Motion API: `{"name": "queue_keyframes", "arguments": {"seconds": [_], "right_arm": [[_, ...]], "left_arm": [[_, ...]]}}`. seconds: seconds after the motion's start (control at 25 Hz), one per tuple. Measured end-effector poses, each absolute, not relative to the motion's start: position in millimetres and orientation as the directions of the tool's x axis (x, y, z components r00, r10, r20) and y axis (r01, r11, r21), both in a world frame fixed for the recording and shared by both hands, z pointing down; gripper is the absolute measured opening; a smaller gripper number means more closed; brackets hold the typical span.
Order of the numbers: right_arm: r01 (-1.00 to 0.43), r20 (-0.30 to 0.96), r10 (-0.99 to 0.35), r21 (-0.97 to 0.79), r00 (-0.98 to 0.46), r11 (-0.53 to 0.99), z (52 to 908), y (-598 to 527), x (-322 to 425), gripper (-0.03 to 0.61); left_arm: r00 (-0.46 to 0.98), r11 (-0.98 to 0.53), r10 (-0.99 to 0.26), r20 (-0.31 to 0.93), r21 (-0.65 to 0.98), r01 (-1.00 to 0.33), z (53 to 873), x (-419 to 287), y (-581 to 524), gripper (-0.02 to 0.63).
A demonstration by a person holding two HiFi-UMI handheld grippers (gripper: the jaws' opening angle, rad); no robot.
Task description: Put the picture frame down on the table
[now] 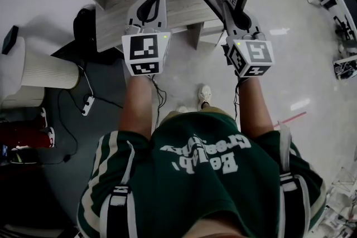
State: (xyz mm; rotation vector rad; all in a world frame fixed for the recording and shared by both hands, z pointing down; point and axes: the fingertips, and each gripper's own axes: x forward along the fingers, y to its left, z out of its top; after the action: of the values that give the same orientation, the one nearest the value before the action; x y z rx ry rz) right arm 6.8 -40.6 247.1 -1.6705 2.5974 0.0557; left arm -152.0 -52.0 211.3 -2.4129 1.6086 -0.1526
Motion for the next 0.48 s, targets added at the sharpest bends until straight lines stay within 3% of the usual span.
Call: {"name": "queue_keyframes", "arguments": {"seconds": [0.48], "right_arm": [[-0.893, -0.047, -0.892, 0.007, -0.449, 0.45, 272, -153, 78, 0.038]], "left_arm": [[0.352, -0.337, -0.936, -0.021, -0.239, -0.911, 240, -75, -159, 0.02]]}}
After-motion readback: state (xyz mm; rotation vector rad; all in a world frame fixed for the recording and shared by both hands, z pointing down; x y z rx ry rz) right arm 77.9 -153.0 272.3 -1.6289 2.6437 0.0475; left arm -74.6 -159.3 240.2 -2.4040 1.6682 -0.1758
